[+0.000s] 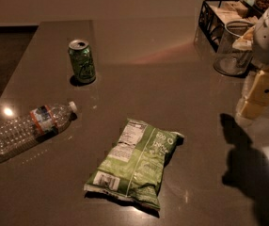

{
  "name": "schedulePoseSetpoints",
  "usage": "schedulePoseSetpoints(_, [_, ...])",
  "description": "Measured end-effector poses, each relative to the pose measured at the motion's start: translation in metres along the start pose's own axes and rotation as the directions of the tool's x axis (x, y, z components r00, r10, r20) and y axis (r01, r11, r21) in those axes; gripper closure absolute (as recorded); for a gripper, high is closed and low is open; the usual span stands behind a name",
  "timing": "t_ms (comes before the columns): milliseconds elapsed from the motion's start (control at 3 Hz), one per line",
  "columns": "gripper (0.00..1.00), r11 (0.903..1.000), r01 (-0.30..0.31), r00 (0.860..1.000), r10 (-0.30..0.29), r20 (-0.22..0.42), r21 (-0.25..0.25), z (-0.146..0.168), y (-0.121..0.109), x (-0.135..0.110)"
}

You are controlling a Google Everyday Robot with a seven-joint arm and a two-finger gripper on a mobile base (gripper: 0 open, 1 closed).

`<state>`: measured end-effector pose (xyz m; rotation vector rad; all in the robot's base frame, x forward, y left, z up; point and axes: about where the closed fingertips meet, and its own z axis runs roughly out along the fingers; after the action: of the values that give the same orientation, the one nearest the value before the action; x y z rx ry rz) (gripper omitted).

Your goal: Move green can near green jalapeno chip bag

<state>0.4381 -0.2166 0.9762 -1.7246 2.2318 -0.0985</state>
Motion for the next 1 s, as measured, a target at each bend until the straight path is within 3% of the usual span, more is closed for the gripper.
schedulePoseSetpoints(667, [0.0, 0.9999, 0.014, 0.999, -0.014, 0.034, 0.004, -0.003, -0.004, -0.01])
schedulePoseSetpoints(1000, [0.0, 0.9985, 0.055, 0.99, -0.053, 0.132, -0.009, 0.002, -0.014, -0.039])
